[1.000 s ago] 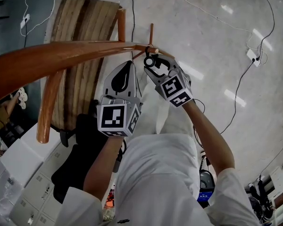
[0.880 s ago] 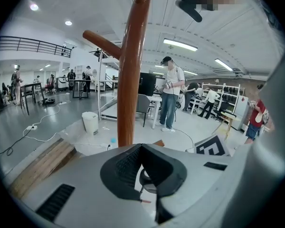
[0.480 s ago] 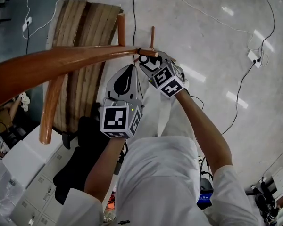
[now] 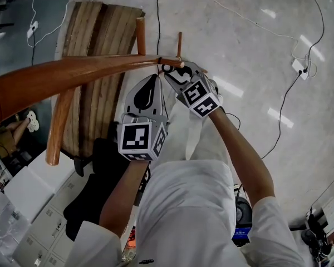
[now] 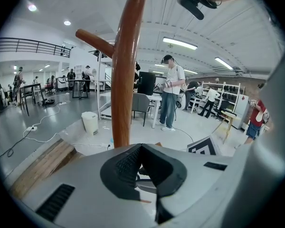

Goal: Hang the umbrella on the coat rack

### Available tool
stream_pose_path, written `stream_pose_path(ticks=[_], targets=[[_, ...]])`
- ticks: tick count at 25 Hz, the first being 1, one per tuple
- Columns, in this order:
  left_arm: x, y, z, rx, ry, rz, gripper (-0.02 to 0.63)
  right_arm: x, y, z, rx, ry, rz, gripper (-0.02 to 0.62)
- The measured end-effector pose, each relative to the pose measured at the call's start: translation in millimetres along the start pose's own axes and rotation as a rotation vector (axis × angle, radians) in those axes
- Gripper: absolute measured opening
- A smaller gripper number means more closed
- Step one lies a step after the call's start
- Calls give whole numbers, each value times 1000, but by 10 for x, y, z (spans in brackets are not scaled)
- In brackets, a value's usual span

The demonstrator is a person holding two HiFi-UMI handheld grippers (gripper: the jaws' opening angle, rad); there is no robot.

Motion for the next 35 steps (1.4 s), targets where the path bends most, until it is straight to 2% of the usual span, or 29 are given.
stream_pose_path(ticks=[4,7,10,11,13,16,20,28,32,35], targets=[[51,-41,52,5,9,-4,3,-93,-260,26,23,3,-10,147],[90,-103,145,22,8,-13,3,-129,-553,114,57,16,-43,115],[137,-233,287,42,-4,-25,3,-178,-917,255,103,43,-84,115],[168,-284,348,54,-4,-33,3,-194,-1056,320,123,48,-100,87],[245,-393,473,78,2,-54,3,-230,-1331,472,163,47,-135,76],[350,-558,643,112,10,-86,3,-301,-1706,729,220,27,-189,6],[490,-753,891,163,18,-127,3,-415,-2195,1079,264,0,-277,5],[684,-1189,1363,223,8,-185,3,-778,-3103,1531,345,83,-406,5],[783,-1448,1547,244,-18,-271,3,-1027,-3486,1672,443,117,-422,5],[840,-1584,1721,284,-17,-301,3,-1140,-3749,1767,498,101,-450,5]])
Point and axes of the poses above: the fingertips, and each gripper's own axes: y forward along the fingers, x to its right, z out of its top, the point moved 5 cm from there along -y, backward along the fingers, and after that the axes turned 9 degrees about z, right-handed, at the moved point
